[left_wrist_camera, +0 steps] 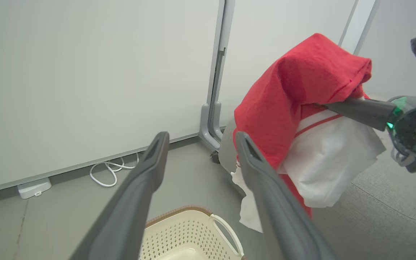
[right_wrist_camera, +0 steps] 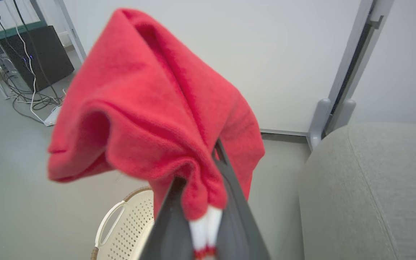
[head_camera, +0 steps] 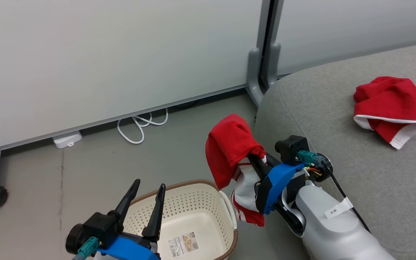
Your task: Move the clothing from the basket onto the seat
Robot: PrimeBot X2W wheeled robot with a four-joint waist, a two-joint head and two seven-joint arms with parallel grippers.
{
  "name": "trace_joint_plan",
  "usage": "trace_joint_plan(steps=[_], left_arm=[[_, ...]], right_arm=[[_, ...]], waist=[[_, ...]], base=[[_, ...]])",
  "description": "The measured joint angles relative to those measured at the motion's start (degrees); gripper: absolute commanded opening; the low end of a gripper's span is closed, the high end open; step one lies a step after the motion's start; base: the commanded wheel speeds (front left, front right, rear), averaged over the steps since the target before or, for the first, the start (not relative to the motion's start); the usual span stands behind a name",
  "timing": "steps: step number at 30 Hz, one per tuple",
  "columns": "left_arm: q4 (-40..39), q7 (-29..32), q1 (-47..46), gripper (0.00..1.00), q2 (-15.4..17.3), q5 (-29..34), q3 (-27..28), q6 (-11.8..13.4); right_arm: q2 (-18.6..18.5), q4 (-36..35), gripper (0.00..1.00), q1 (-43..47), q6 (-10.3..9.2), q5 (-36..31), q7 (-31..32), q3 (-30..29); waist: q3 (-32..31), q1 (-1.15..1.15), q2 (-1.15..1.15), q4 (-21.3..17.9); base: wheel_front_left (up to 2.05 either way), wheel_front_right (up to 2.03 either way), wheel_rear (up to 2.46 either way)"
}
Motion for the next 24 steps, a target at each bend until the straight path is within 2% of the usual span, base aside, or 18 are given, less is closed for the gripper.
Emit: trace_joint_plan(steps=[24], left_arm=[[0.37, 0.00, -4.17, 1.00, 2.16, 0.45, -2.65, -0.15]], right_arm=[[-0.03, -2.53, 0.00, 0.86, 0.00, -0.60, 0.00, -3.18]], waist=[[5.47, 0.00, 0.00, -19.31]], base=[[0.00, 0.00, 0.00]])
